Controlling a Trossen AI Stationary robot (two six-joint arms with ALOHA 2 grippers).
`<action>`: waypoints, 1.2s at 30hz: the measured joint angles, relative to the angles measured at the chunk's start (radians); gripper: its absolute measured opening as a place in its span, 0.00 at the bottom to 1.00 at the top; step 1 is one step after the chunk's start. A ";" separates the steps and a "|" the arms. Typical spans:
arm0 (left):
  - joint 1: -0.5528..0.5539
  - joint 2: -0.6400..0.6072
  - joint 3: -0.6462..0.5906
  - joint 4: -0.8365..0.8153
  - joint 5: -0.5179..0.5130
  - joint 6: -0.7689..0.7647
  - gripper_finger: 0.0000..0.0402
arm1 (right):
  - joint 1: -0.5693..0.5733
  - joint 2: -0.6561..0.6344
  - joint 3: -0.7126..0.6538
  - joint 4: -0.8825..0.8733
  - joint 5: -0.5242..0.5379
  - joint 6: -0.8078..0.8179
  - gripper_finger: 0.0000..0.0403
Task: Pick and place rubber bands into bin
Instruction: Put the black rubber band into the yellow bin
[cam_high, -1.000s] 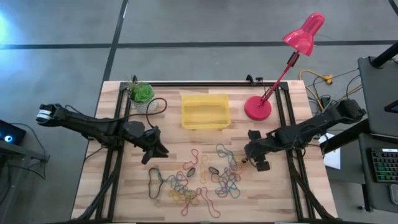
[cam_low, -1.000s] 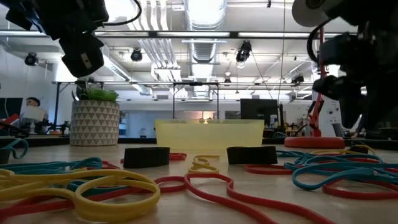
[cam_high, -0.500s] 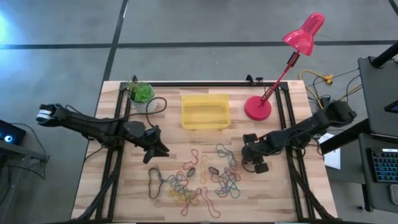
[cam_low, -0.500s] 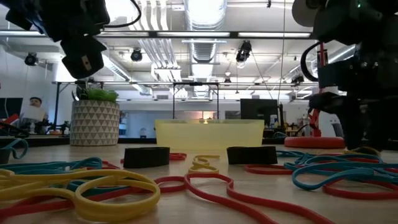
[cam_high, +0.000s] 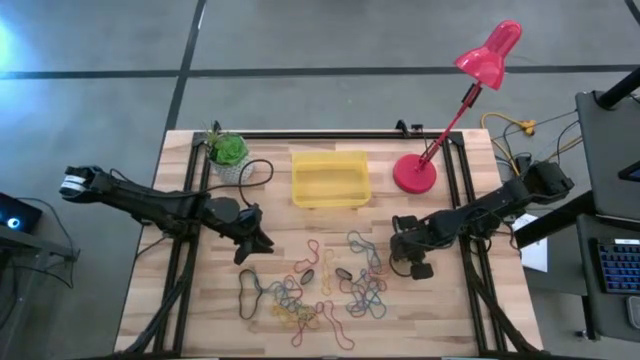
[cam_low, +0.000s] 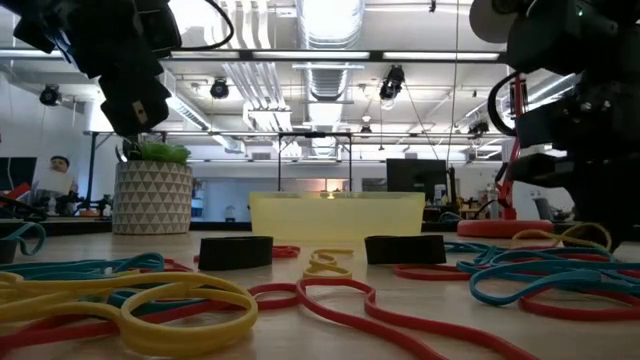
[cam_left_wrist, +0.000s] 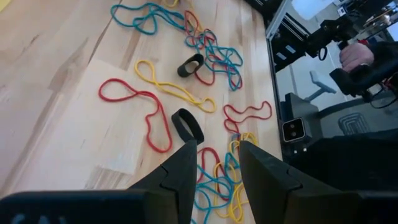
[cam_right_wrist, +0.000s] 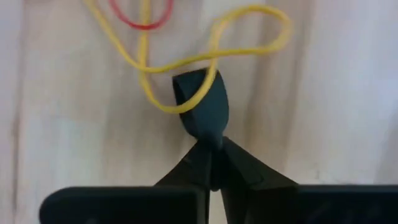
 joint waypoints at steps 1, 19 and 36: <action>0.000 0.000 0.000 0.000 0.000 0.000 0.26 | 0.000 -0.015 0.000 -0.008 0.010 0.020 0.02; 0.000 0.001 0.000 0.014 -0.148 0.058 0.26 | -0.101 -0.243 0.266 -0.016 0.447 -0.054 0.02; 0.000 0.001 0.002 0.011 -0.285 0.062 0.26 | -0.593 0.344 0.681 0.053 0.151 0.009 0.02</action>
